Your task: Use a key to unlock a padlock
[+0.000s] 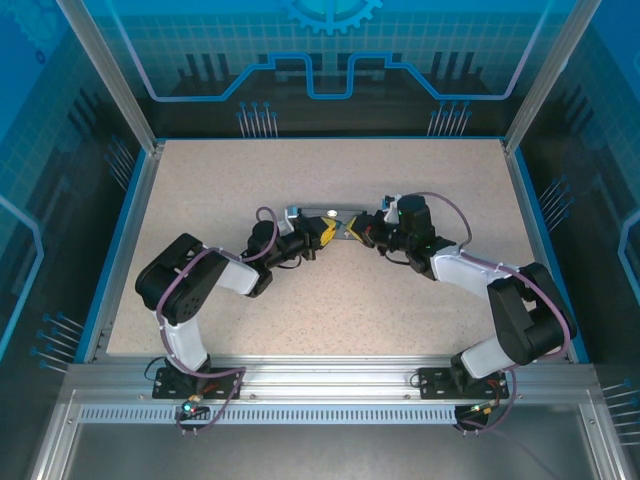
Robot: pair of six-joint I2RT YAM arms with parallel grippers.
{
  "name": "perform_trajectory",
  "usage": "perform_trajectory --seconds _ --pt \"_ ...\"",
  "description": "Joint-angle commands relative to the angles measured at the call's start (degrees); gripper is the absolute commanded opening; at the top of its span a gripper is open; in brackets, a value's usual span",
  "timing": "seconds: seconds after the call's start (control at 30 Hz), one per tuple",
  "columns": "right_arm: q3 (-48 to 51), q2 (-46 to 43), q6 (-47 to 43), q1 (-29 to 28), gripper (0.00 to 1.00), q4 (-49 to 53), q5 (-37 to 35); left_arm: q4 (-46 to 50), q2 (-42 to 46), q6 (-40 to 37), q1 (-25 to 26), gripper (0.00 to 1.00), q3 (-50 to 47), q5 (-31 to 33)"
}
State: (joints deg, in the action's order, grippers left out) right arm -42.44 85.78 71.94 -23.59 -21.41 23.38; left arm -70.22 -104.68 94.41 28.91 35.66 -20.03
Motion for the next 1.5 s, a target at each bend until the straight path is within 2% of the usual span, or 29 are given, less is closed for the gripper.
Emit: perform_trajectory --seconds 0.0,0.33,1.47 --pt "-2.3 1.2 -0.3 -0.5 0.0 -0.5 0.4 -3.6 -0.5 0.2 -0.4 0.0 1.8 -1.0" --pt "-3.0 3.5 0.3 -1.5 0.0 -1.5 0.0 -4.0 -0.5 0.3 -0.3 0.0 1.7 -0.9" --pt "-4.0 0.2 -0.6 -3.1 0.0 0.8 -1.6 -4.5 -1.2 0.0 -0.1 0.0 0.8 -0.7"
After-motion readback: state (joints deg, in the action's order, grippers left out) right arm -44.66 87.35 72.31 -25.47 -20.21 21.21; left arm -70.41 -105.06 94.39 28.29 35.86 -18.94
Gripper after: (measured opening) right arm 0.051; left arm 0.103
